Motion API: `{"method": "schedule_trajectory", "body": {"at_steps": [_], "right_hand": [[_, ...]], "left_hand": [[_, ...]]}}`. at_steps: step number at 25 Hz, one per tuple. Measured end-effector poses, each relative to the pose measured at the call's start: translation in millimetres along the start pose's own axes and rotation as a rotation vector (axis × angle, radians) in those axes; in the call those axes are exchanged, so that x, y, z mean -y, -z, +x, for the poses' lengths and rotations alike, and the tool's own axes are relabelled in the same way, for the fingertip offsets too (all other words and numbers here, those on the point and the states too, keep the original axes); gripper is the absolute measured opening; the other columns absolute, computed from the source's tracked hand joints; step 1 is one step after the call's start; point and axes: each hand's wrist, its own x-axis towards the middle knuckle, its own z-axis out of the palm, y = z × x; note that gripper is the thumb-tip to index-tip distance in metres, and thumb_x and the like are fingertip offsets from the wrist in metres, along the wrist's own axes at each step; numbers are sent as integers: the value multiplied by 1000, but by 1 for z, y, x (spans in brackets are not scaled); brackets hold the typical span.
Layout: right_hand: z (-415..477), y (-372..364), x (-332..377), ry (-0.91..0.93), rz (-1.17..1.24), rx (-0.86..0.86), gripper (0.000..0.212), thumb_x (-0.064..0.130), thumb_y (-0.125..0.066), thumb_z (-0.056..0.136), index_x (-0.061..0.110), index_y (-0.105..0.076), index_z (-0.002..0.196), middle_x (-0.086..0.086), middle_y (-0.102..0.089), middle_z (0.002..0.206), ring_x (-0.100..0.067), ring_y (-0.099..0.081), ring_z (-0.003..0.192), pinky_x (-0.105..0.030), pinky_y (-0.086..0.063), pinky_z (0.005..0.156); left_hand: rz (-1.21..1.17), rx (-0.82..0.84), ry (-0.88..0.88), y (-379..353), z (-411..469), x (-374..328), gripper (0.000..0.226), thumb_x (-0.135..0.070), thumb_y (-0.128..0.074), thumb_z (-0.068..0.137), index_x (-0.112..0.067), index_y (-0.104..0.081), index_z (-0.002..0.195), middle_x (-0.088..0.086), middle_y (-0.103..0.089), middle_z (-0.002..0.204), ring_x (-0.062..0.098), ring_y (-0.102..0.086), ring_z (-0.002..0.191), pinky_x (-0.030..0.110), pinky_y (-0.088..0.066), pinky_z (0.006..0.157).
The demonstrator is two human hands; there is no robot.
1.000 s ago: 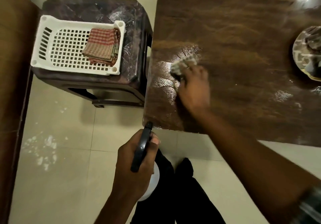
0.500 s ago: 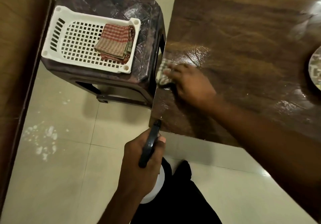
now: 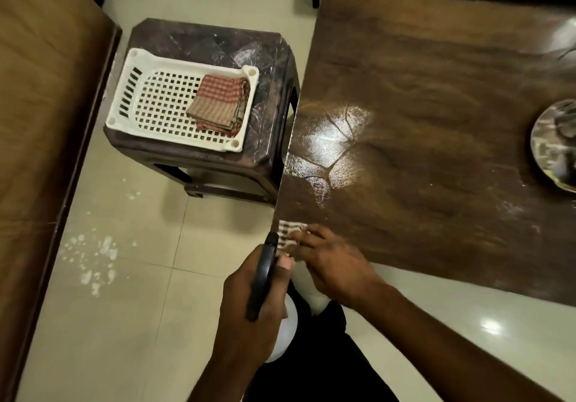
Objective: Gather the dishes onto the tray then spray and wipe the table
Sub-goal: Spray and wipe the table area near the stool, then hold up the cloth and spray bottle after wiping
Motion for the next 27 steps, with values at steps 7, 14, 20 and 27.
{"method": "schedule_trajectory", "body": {"at_steps": [7,14,20,27], "right_hand": [[-93,78,51,-801,1650,-440,36,2,-51,100,19,-76,120,-15,-76,125,-24,-73,107,-45,-57,98],[-166,169,131,-694,1766,-509,45,20,-72,91,16,-67,135,-12,-76,129,-32,-71,121,-40,-64,85],[-205,182,192,-647,1593,-500,45,31,-82,83,21,-74,127,-11,-77,126,-31,-76,113,-42,-59,90],[-174,189,242,-638,1765,-526,36,17,-78,83,16,-79,119,-15,-75,129,-32,-75,113,-34,-65,78]], "left_hand": [[-66,-112,43,17,-88,-84,46,-77,-60,91,-45,-73,122,-22,-77,113,4,-74,106,28,-53,97],[95,-149,-46,68,-174,-152,47,-63,-54,88,-35,-76,118,-2,-71,105,-11,-64,97,4,-46,79],[69,-266,-78,135,-219,-174,50,-71,-53,88,-40,-78,118,-9,-81,112,19,-73,112,49,-55,105],[66,-320,-156,236,-194,-183,40,-58,-59,97,-24,-80,95,-12,-78,72,14,-68,47,32,-60,51]]}}
